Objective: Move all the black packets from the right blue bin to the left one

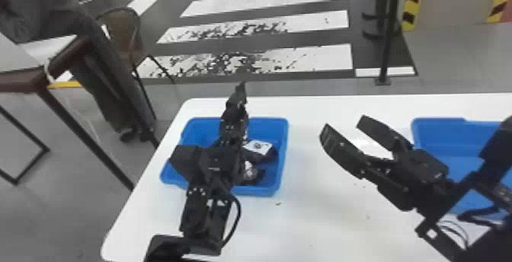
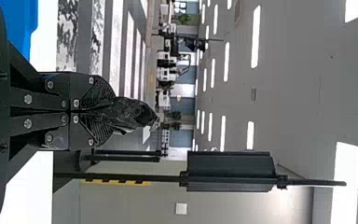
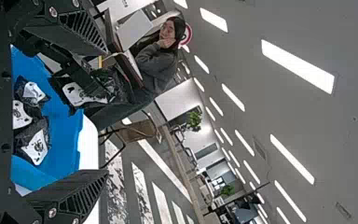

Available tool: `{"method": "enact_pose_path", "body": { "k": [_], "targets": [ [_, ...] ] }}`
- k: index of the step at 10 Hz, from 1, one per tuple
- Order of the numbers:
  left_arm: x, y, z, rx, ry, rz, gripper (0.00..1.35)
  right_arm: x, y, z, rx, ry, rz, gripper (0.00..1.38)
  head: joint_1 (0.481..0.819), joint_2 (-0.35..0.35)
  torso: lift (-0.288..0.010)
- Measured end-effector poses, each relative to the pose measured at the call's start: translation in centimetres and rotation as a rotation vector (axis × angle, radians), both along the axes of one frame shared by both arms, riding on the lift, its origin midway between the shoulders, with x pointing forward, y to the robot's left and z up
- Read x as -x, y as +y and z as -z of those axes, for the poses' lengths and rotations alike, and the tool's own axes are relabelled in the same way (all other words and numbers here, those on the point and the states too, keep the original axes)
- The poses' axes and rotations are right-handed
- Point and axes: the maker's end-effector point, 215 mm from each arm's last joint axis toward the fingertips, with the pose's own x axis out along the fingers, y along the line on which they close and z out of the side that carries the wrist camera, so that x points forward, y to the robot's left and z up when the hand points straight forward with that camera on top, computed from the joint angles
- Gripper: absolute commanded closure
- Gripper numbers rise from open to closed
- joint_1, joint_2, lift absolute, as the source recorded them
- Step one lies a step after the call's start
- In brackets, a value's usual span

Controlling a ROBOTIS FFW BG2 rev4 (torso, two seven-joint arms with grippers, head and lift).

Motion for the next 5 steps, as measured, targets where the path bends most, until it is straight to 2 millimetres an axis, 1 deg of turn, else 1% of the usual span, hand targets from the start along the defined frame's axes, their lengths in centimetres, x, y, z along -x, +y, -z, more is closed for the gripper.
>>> {"method": "enact_pose_path", "body": {
  "k": [1,2,3,4,5],
  "targets": [
    [-0.3,0.8,0.5,-0.045,0.002,-0.032,0.86,-0.1,-0.1,0.0,-0.001,0.0,0.002,0.13,0.695,0.303,-0.14],
    [-0.7,1.5,1.8,-0.068,0.031,-0.049,0.3,-0.1,-0.2,-0.1,-0.002,0.0,0.004,0.13,0.695,0.306,-0.14],
    [-0.8,1.9,3.5,-0.046,0.078,-0.055,0.01,-0.1,-0.3,-0.1,-0.003,-0.001,0.006,0.13,0.695,0.31,-0.14],
    [-0.7,2.0,4.1,-0.027,0.094,-0.057,0.12,-0.2,-0.5,-0.1,-0.003,-0.001,0.009,0.13,0.695,0.311,-0.14],
    [-0.6,1.9,3.8,-0.023,0.081,-0.054,0.21,-0.2,-0.6,-0.1,-0.004,0.0,0.011,0.13,0.695,0.309,-0.14]
  ]
}}
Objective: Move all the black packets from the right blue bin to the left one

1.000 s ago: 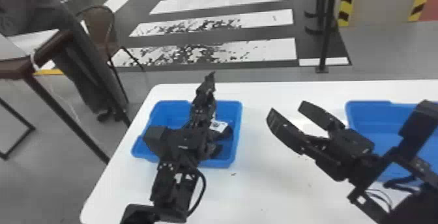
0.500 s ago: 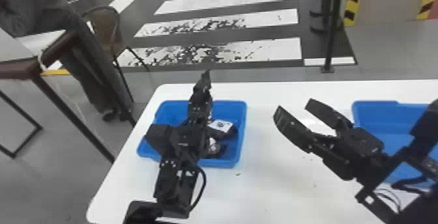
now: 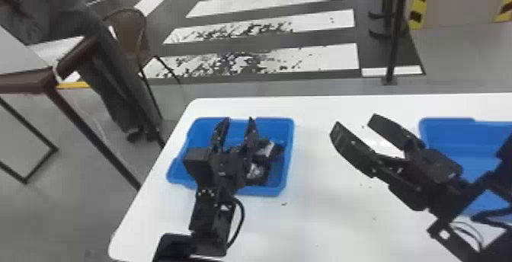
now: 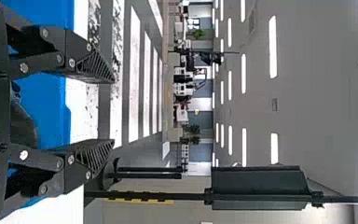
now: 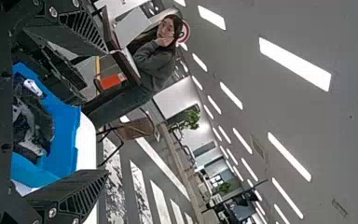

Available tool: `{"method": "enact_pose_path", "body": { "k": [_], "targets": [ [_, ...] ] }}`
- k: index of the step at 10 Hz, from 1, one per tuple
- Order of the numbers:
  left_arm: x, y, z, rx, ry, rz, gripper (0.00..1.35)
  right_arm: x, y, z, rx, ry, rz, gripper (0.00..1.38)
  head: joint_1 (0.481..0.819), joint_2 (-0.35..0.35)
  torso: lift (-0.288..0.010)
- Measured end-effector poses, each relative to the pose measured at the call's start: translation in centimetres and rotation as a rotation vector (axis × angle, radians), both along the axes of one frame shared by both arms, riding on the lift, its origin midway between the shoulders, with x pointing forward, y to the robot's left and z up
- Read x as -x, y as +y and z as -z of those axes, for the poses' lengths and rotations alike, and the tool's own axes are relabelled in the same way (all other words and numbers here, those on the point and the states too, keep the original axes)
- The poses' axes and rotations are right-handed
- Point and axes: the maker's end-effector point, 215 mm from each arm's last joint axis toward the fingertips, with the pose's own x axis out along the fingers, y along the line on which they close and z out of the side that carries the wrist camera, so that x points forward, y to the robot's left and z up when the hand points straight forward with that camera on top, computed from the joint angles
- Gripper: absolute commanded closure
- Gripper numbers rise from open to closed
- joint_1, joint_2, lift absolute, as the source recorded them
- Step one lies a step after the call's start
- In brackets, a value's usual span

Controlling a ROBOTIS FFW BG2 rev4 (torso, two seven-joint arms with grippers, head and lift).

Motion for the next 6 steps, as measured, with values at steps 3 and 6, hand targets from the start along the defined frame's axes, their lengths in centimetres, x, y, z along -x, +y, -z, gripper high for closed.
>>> {"method": "enact_pose_path", "body": {
  "k": [3,6],
  "targets": [
    [0.0,-1.1,-1.9,0.005,-0.063,0.02,0.25,-0.1,-0.2,-0.3,-0.005,-0.006,0.005,0.13,0.695,0.296,-0.14],
    [0.1,-2.2,-2.2,0.039,-0.077,0.038,0.25,-0.2,-0.4,-0.3,-0.007,-0.008,0.011,0.13,0.695,0.284,-0.14]
  ]
}}
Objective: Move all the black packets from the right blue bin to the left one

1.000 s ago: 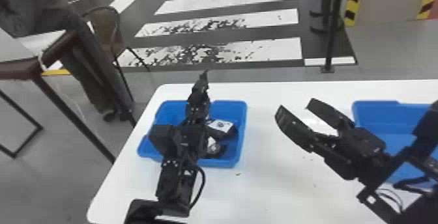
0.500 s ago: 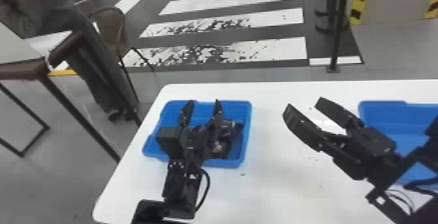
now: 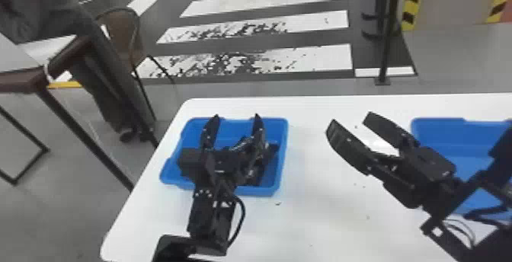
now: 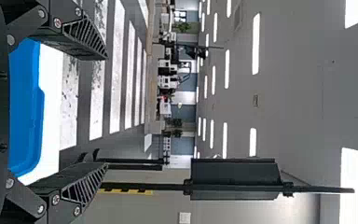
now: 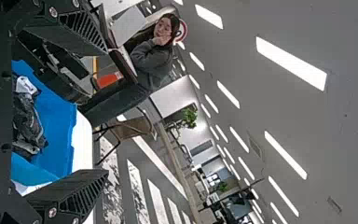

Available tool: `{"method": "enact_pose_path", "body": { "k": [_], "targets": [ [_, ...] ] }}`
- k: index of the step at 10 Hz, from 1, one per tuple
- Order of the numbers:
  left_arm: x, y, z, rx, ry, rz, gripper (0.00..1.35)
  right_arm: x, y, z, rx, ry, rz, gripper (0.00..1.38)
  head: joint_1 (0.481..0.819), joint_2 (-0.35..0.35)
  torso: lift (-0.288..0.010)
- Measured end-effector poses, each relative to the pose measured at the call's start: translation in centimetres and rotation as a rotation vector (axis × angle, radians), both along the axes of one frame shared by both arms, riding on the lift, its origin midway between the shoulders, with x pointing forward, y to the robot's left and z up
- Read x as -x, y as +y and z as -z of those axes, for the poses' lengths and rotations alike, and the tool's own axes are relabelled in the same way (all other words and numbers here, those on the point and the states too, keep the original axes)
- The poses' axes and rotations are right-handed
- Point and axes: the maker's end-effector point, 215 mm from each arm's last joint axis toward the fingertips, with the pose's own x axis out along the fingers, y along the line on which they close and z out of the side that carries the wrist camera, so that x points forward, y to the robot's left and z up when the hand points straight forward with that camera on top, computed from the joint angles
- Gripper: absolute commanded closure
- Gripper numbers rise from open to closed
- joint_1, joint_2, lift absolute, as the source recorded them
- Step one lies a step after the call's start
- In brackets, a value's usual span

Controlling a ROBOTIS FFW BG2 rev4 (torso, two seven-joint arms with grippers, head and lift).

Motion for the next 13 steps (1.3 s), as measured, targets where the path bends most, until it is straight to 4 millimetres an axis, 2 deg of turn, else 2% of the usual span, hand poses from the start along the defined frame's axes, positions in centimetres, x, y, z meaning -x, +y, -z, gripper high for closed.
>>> {"method": "enact_pose_path", "body": {
  "k": [2,3,4,5,7,8,10,11,12,13],
  "targets": [
    [1.2,-1.1,-0.3,0.071,-0.032,0.011,0.25,-0.3,-1.0,-0.4,-0.003,-0.011,0.041,0.13,0.695,0.264,-0.14],
    [2.0,-1.6,-0.9,0.094,-0.062,0.015,0.25,-0.6,-2.5,-0.6,0.02,-0.021,0.1,0.13,0.695,0.255,-0.14],
    [2.9,-2.1,-1.5,0.108,-0.083,0.02,0.25,-1.2,-5.3,-1.1,0.069,-0.052,0.186,0.13,0.695,0.223,-0.14],
    [4.1,-2.2,-1.9,0.121,-0.088,0.014,0.24,-1.9,-9.0,-1.3,0.129,-0.081,0.282,0.13,0.695,0.175,-0.14],
    [5.8,-2.0,-1.3,0.124,-0.071,0.004,0.25,-2.5,-16.1,-0.1,0.288,-0.094,0.45,0.13,0.695,0.089,-0.14],
    [6.3,-2.2,-0.7,0.115,-0.052,0.009,0.25,-2.2,-17.9,1.2,0.352,-0.074,0.484,0.13,0.695,0.072,-0.14],
    [6.8,-4.2,0.6,0.08,-0.001,0.054,0.24,-0.8,-18.6,4.1,0.425,-0.016,0.489,0.13,0.695,0.031,-0.14],
    [7.2,-4.5,0.7,0.028,0.009,0.063,0.19,0.0,-19.0,5.1,0.457,0.001,0.49,0.13,0.695,0.021,-0.14],
    [7.8,-4.3,0.5,-0.001,0.01,0.06,0.08,1.3,-19.5,5.7,0.489,0.02,0.493,0.13,0.695,0.017,-0.14],
    [8.8,-3.4,-0.2,-0.006,0.009,0.043,0.05,2.9,-20.0,6.1,0.505,0.044,0.496,0.13,0.695,0.017,-0.14]
  ]
}}
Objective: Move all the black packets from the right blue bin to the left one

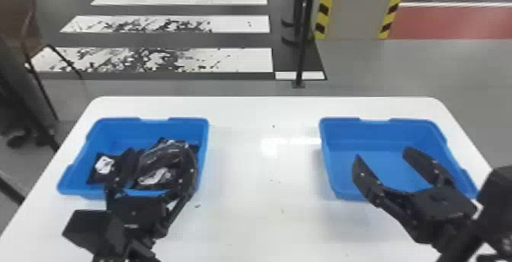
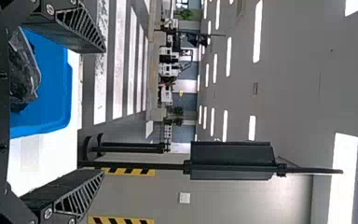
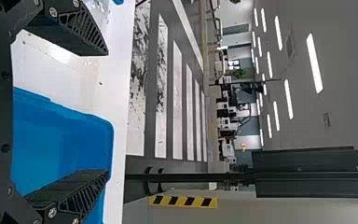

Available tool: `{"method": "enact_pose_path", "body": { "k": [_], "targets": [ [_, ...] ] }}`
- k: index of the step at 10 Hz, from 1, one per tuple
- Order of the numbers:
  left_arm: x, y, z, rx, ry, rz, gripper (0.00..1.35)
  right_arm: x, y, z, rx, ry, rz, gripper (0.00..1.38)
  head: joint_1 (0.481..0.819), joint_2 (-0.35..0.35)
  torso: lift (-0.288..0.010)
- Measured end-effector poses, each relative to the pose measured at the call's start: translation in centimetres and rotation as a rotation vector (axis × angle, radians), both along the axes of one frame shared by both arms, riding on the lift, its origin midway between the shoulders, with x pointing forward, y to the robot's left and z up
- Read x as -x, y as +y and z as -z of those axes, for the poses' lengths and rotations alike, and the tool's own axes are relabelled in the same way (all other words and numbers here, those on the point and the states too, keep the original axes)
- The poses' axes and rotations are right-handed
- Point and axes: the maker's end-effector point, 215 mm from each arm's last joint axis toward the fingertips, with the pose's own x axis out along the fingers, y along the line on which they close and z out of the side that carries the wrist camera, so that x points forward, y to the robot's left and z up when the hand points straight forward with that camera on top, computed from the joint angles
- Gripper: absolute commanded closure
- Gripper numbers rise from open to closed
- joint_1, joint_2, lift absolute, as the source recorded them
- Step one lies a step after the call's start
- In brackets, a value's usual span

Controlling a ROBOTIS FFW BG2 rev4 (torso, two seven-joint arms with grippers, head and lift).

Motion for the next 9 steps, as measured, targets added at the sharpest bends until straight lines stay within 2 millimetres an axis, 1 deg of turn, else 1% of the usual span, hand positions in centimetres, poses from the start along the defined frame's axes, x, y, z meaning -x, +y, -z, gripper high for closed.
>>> {"method": "enact_pose_path", "body": {
  "k": [1,2,3,5,9],
  "targets": [
    [1.2,1.6,-0.6,-0.001,0.012,-0.033,0.05,1.1,-0.6,-0.1,0.006,0.012,0.011,0.13,0.695,0.031,-0.14],
    [2.1,3.2,-0.3,0.004,0.039,-0.066,0.05,1.5,-0.9,-0.1,0.011,0.016,0.017,0.13,0.695,0.051,-0.14],
    [2.4,3.8,0.1,0.011,0.057,-0.078,0.05,1.5,-1.0,-0.1,0.017,0.017,0.019,0.13,0.695,0.059,-0.14],
    [2.1,2.6,-0.2,0.011,0.051,-0.055,0.05,1.5,-1.0,-0.1,0.025,0.018,0.019,0.13,0.695,0.046,-0.14],
    [2.1,2.6,-0.4,0.012,0.045,-0.054,0.05,1.5,-1.1,-0.1,0.027,0.018,0.02,0.13,0.695,0.044,-0.14]
  ]
}}
